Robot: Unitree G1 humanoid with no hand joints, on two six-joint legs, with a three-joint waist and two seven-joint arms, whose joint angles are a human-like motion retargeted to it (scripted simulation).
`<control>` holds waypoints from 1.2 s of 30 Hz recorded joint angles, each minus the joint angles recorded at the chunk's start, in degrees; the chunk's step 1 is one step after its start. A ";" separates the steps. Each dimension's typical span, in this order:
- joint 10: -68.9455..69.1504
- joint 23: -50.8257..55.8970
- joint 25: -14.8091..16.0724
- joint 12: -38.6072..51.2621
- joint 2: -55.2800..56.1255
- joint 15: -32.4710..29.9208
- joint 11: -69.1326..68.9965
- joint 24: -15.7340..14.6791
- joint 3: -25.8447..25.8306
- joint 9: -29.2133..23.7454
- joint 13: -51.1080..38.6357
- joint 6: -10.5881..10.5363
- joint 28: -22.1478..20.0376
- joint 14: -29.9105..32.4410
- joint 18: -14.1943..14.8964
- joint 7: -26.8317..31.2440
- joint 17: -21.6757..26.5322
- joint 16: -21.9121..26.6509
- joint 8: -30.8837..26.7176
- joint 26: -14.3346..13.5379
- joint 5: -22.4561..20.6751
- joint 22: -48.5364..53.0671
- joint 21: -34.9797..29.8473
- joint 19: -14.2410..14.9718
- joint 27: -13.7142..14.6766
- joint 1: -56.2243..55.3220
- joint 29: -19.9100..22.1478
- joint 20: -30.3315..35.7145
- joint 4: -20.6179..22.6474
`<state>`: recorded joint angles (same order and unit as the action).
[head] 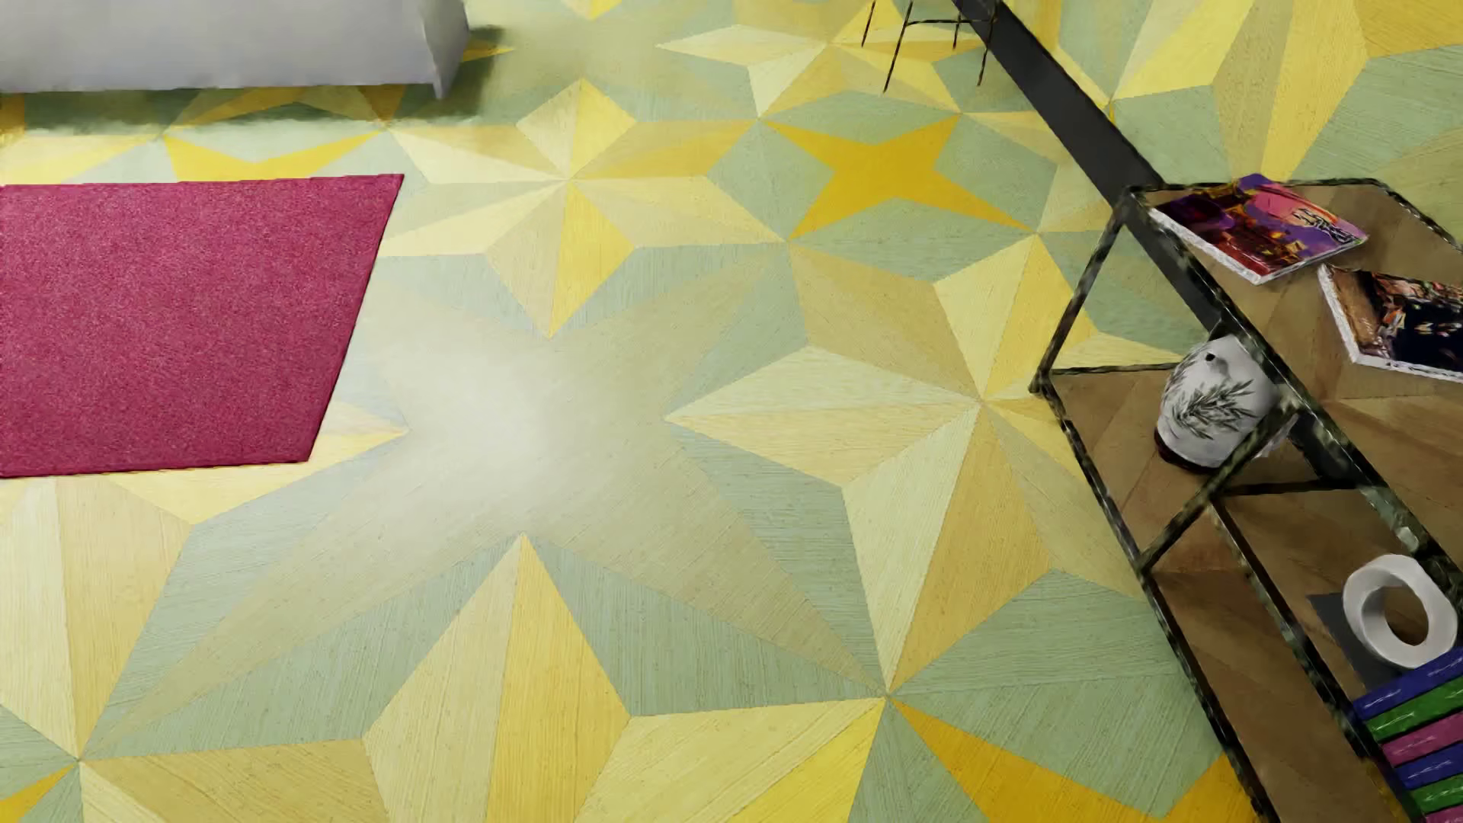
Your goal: Move towards the counter
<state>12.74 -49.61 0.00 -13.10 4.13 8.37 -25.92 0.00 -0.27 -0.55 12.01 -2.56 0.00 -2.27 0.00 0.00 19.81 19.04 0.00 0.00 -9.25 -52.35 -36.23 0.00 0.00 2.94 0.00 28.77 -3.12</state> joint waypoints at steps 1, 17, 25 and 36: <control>5.63 0.64 0.00 -0.25 -0.06 -0.57 -0.41 0.00 -0.10 -0.13 0.22 0.20 0.00 -2.10 0.00 0.00 0.14 0.16 0.00 0.00 -0.05 0.04 -0.24 0.00 0.00 -0.17 0.00 0.34 0.17; 26.19 11.37 0.00 -5.71 -24.63 19.82 3.24 0.00 16.80 -5.90 -7.63 1.19 0.00 -6.43 0.00 0.00 2.26 0.96 0.00 0.00 2.96 -4.31 0.09 0.00 0.00 -38.82 0.00 0.68 -3.73; 35.18 -0.73 0.00 -3.50 -0.26 -14.64 -49.49 0.00 9.98 -6.35 0.52 0.95 0.00 -17.71 0.00 0.00 1.14 0.30 0.00 0.00 6.56 -2.34 -2.46 0.00 0.00 -22.04 0.00 -0.02 2.65; 24.76 -1.62 0.00 1.85 30.81 -22.15 -10.47 0.00 -11.88 -5.24 5.81 -5.05 0.00 -11.84 0.00 0.00 1.93 1.97 0.00 0.00 4.99 8.68 -1.89 0.00 0.00 14.36 0.00 -5.82 -2.59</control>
<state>37.50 -51.22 0.00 -11.25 34.94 -13.78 -36.38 0.00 -12.15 -5.79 17.82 -7.61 0.00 -14.11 0.00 0.00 21.74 21.00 0.00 0.00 -4.26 -43.67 -38.12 0.00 0.00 17.30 0.00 22.95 -5.71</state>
